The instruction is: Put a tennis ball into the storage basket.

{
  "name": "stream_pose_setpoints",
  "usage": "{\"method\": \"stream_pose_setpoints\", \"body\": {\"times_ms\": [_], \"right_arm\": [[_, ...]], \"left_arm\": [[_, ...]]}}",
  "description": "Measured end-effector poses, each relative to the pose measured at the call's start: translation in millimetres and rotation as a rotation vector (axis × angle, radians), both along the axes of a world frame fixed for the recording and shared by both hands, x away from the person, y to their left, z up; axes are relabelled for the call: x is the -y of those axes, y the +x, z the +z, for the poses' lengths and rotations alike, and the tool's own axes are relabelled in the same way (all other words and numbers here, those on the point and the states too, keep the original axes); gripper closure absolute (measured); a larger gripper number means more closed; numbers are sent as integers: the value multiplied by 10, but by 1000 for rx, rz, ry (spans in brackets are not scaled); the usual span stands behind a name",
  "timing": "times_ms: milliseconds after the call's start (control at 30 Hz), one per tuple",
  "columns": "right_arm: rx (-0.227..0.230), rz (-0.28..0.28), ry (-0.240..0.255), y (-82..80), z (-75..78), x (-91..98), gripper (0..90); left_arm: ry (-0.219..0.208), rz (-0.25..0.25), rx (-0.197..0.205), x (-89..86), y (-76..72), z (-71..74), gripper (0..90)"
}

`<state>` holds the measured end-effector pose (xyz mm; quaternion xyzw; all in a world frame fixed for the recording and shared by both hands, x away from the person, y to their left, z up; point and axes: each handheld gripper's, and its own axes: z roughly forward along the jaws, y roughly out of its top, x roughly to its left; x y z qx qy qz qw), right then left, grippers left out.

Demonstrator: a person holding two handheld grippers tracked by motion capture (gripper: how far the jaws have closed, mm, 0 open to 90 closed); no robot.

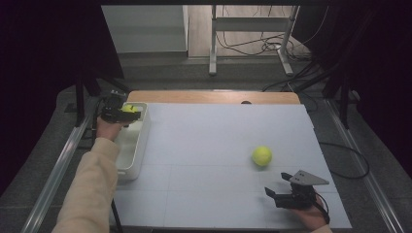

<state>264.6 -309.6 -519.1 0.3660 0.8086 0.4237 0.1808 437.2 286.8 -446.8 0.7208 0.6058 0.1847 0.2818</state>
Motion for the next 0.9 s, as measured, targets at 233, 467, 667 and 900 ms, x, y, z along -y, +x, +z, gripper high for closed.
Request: {"method": "stream_pose_setpoints", "body": {"times_ms": [233, 467, 667, 900], "right_arm": [[1, 0, 1, -2, 1, 0, 138], [3, 3, 2, -3, 2, -2, 138], [3, 2, 2, -5, 3, -3, 139], [6, 2, 5, -6, 14, 4, 139]], "left_arm": [[17, 28, 42, 1, -24, 55, 143], [-42, -11, 79, 10, -73, 109, 115], [-63, -45, 104, 31, -126, 136, 125], [-104, -84, 144, 81, -219, 181, 130]]}}
